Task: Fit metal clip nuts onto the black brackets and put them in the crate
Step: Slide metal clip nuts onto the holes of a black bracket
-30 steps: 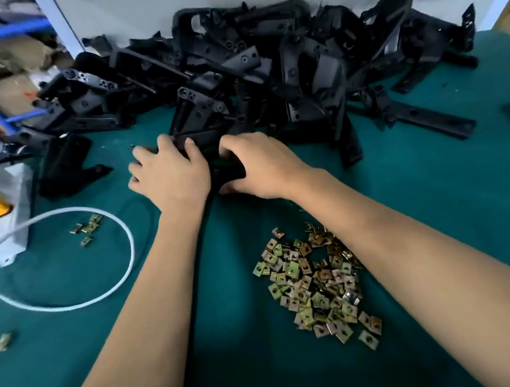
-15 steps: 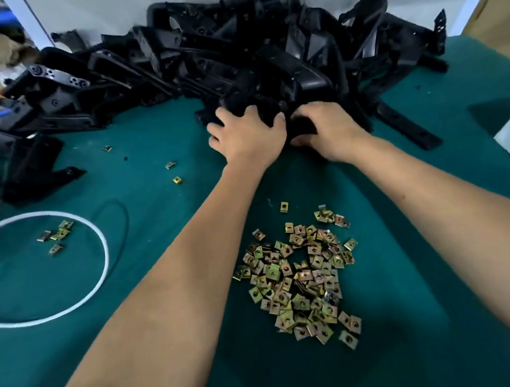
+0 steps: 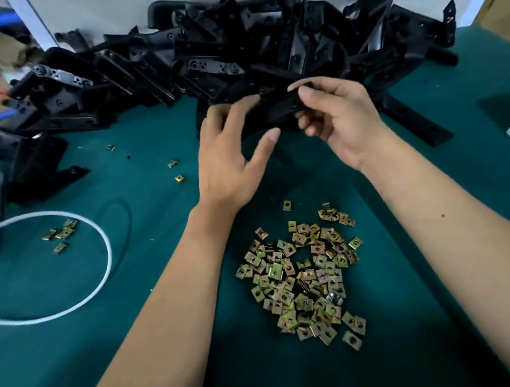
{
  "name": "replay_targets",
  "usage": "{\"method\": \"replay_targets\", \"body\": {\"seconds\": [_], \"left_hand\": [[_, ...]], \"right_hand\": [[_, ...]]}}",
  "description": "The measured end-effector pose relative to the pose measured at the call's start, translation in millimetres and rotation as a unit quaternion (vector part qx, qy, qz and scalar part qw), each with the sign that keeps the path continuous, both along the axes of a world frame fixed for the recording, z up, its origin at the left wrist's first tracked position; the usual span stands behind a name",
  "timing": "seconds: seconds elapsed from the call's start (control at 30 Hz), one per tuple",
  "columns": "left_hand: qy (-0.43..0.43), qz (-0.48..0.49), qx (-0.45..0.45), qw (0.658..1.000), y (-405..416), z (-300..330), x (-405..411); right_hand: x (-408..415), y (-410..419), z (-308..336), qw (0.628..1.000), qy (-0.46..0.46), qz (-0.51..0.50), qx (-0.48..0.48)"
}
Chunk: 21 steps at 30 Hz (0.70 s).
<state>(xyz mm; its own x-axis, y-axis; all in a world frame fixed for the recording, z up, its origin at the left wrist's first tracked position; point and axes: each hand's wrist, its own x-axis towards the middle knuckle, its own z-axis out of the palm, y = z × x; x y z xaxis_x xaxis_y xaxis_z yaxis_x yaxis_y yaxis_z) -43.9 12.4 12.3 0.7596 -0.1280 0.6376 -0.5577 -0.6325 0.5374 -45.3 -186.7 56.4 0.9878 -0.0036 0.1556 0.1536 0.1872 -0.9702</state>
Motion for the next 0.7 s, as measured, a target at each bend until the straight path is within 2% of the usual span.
{"method": "replay_targets", "body": {"seconds": [0.07, 0.13, 0.17, 0.3, 0.37, 0.43, 0.5, 0.53, 0.63, 0.7], "left_hand": [[0.009, -0.009, 0.062, 0.998, -2.4, -3.6, 0.1], [0.024, 0.013, 0.070, 0.997, -8.1, -2.7, 0.5], [0.019, 0.026, 0.049, 0.998, -10.7, -1.8, 0.5], [-0.088, 0.068, -0.086, 0.990, -11.4, 1.6, 3.1], [-0.080, 0.079, -0.162, 0.980, -8.3, 3.0, 4.0], [0.000, 0.104, -0.260, 0.960, -3.5, 3.9, 5.0], [0.114, 0.088, -0.379, 0.914, -0.2, 3.7, 9.3], [0.171, 0.051, -0.444, 0.878, -0.2, 3.8, 12.2], [0.301, -0.082, -0.588, 0.746, -7.4, 6.1, 16.0], [0.326, -0.107, -0.620, 0.706, -13.7, 7.8, 15.1]], "right_hand": [[0.7, 3.6, 4.6, 0.999, -0.012, -0.049, 0.018], [0.8, 7.1, 8.7, 0.997, -0.033, -0.068, 0.018], [-0.1, 9.4, 10.4, 0.997, -0.046, -0.064, 0.010], [-2.4, 20.5, 17.2, 0.995, -0.099, -0.019, 0.000], [-1.5, 25.1, 19.7, 0.995, -0.101, 0.008, -0.005], [-0.1, 27.4, 18.4, 0.996, -0.066, 0.027, -0.051], [-0.4, 26.9, 12.0, 0.982, -0.026, 0.049, -0.180], [-1.5, 26.6, 7.1, 0.961, -0.016, 0.072, -0.268], [-7.7, 25.2, -2.1, 0.860, 0.005, 0.189, -0.473], [-11.6, 21.3, -2.1, 0.812, 0.012, 0.240, -0.532]]}}
